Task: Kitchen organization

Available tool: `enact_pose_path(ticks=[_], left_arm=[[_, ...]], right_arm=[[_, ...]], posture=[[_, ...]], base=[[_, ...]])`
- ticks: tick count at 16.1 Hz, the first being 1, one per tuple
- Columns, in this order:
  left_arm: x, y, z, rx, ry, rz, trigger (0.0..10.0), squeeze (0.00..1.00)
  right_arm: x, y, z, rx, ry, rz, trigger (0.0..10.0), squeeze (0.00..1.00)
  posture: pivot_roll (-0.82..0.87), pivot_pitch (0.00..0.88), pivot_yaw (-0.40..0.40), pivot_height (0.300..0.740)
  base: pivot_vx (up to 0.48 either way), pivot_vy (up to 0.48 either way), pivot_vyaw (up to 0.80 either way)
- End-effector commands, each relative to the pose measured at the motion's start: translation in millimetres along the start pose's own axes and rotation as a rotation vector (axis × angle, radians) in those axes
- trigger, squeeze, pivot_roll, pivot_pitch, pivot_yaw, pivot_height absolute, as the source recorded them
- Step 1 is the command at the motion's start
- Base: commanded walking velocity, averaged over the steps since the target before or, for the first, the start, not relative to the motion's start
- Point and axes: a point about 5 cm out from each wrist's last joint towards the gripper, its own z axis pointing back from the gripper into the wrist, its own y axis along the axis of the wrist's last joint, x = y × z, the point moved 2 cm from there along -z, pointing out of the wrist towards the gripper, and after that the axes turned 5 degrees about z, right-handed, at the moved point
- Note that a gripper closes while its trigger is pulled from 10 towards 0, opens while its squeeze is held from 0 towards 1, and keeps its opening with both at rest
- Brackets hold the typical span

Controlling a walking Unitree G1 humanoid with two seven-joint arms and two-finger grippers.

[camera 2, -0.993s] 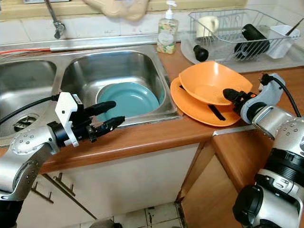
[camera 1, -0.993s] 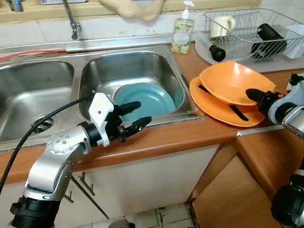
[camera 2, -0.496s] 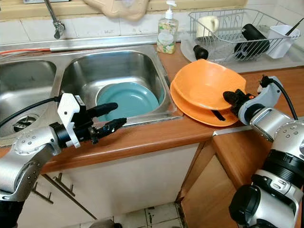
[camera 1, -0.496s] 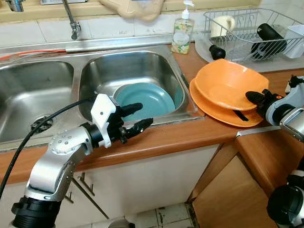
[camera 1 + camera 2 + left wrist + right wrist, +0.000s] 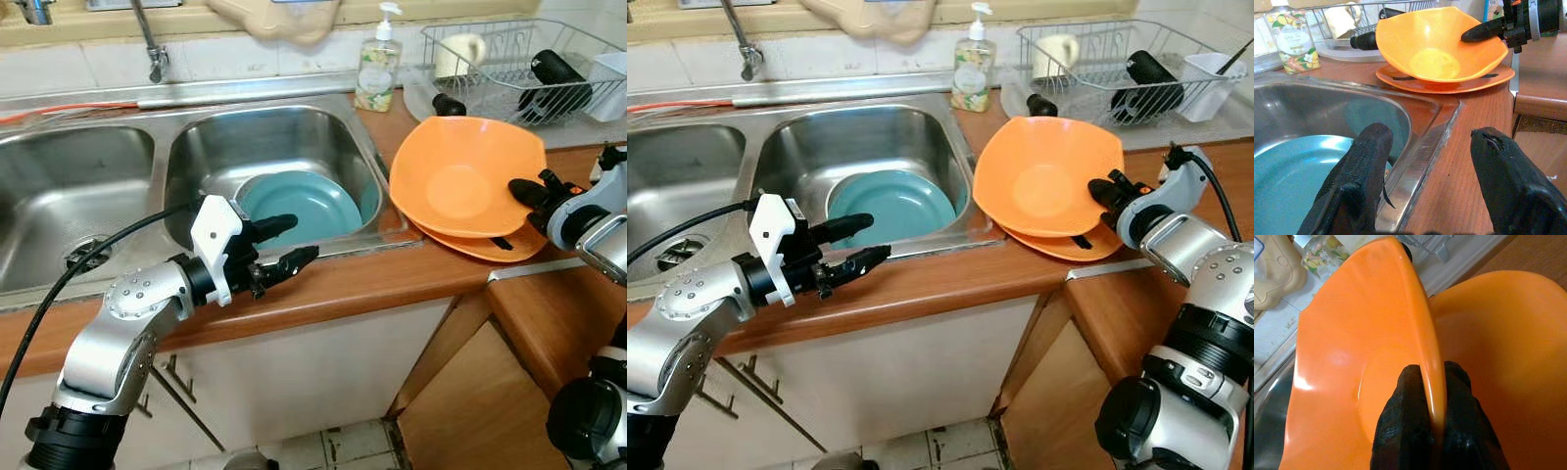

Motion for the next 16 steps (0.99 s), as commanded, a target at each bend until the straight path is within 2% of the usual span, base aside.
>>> enact_pose_path(ticks=[1,4,5,6,7,8,9,10,13,16], left_arm=[[-1.6,9,-1.1,0.019,0.003,-0.038,10.0,0.00],[-8.5,11,-3.8,0.029,0.048,-0.031,10.0,0.00],[-13.2,13,-7.2,0.039,0.074,-0.001,10.0,0.00],[-16.1,14,-10.0,0.050,0.087,0.016,10.0,1.00],[-17.0,15,-11.0,0.056,0.090,0.019,10.0,1.00],[-19.2,20,-14.6,0.092,0.094,0.031,10.0,1.00],[-23.0,29,-18.8,0.157,0.107,0.068,10.0,0.73],[-25.2,33,-20.6,0.188,0.112,0.095,10.0,0.00],[-30.8,41,-22.4,0.257,0.127,0.157,10.0,0.00],[-34.3,42,-22.5,0.271,0.146,0.175,10.0,0.00]], right_arm=[[-5.0,3,-0.7,0.012,-0.005,0.019,0.0,0.00],[-28.3,20,4.1,0.118,0.096,0.083,0.0,0.00],[-43.8,32,9.6,0.194,0.146,0.199,0.0,0.00],[-55.8,36,13.4,0.243,0.183,0.288,0.0,0.00],[-61.0,37,15.0,0.261,0.205,0.314,0.0,0.00],[-80.3,38,20.7,0.307,0.290,0.378,0.0,0.00],[-102.0,33,27.4,0.328,0.388,0.475,0.0,0.00],[-110.7,28,29.9,0.335,0.434,0.537,0.0,0.00],[-130.7,10,38.2,0.329,0.571,0.628,0.0,0.00],[-142.5,-2,45.1,0.318,0.688,0.629,0.0,0.00]], posture=[[-0.02,0.000,0.020,0.740],[-0.02,0.000,0.019,0.740],[-0.02,0.000,0.018,0.740],[-0.02,0.000,0.017,0.740],[-0.02,0.000,0.017,0.740],[-0.02,0.000,0.017,0.740],[-0.02,0.000,0.020,0.740],[-0.02,0.000,0.022,0.740],[-0.02,0.000,0.024,0.740],[-0.02,0.000,0.024,0.740]], base=[[0.000,0.000,0.00],[0.000,0.000,0.00],[0.000,0.000,0.00],[0.000,0.000,0.00],[0.000,0.000,0.00],[0.000,0.000,0.00],[0.000,0.000,0.00],[0.000,0.000,0.00],[0.000,0.000,0.00],[0.000,0.000,0.00]])
